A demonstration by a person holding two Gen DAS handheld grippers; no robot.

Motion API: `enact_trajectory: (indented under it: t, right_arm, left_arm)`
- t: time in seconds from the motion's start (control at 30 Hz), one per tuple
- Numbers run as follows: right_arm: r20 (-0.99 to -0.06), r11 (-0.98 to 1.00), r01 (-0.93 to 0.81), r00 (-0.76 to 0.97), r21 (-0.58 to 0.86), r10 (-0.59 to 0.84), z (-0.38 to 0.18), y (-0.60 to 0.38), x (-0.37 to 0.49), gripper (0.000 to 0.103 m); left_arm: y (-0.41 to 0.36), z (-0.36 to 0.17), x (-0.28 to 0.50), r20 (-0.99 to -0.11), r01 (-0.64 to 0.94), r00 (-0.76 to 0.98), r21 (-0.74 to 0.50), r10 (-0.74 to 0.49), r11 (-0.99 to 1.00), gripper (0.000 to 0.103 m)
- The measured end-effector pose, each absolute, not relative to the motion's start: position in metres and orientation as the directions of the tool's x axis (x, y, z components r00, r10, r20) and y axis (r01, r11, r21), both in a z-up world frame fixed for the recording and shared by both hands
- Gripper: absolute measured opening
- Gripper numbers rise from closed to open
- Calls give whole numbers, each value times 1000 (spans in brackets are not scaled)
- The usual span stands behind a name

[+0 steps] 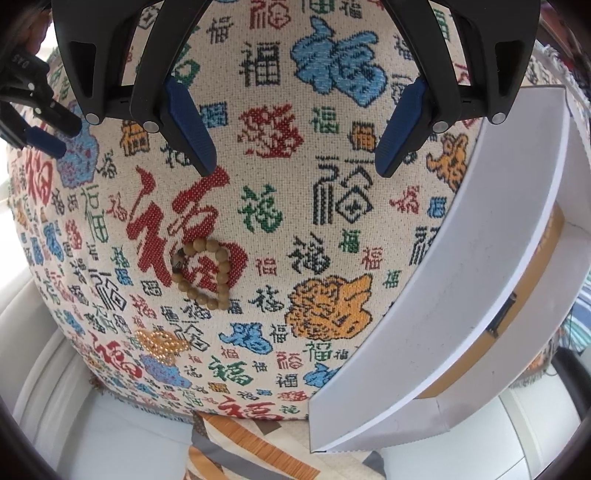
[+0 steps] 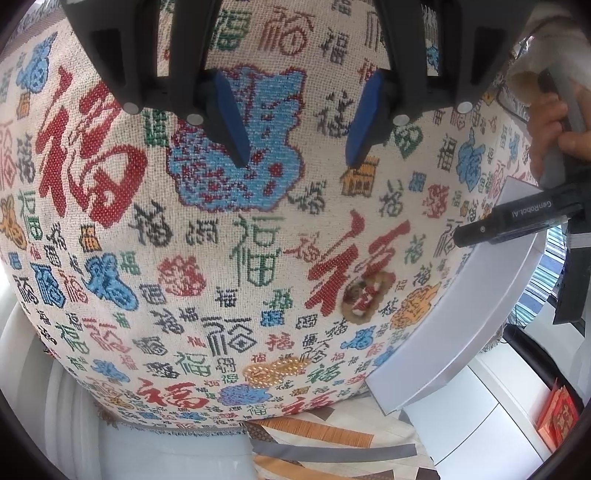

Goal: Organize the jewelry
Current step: 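Withdraw both tools from the tray back over the last two pieces, then grasp the wooden bead bracelet with the left gripper while the right gripper grasps the gold beaded necklace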

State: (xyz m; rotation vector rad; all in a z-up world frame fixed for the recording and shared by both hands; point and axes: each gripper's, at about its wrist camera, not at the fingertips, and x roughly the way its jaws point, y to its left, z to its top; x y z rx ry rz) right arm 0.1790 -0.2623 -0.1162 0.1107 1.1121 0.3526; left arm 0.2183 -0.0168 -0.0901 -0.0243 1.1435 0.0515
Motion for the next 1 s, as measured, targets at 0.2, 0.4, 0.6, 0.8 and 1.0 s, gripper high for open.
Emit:
enact_trajectory:
  t: [0.2, 0.4, 0.6, 0.8, 1.0]
  right_arm:
    - [-862, 937, -228, 379, 267, 337, -121, -259, 182, 55]
    - [-865, 933, -234, 366, 272, 344, -124, -254, 182, 55]
    - [-861, 933, -227, 370, 280, 348, -124, -258, 184, 55]
    - [-862, 931, -220, 360, 292, 356, -128, -260, 186, 55]
    - [-856, 932, -222, 377, 288, 354, -117, -264, 186, 55]
  left_arm:
    - [-16, -93, 220, -913, -56, 407, 13, 35, 998, 89]
    - [-12, -99, 225, -927, -49, 375, -18, 1, 999, 89]
    - [16, -93, 251, -911, -103, 357, -256, -205, 961, 88]
    - [-12, -103, 295, -908, -51, 392, -183, -148, 982, 86]
    - [-48, -131, 331, -925, -23, 377, -52, -40, 998, 69]
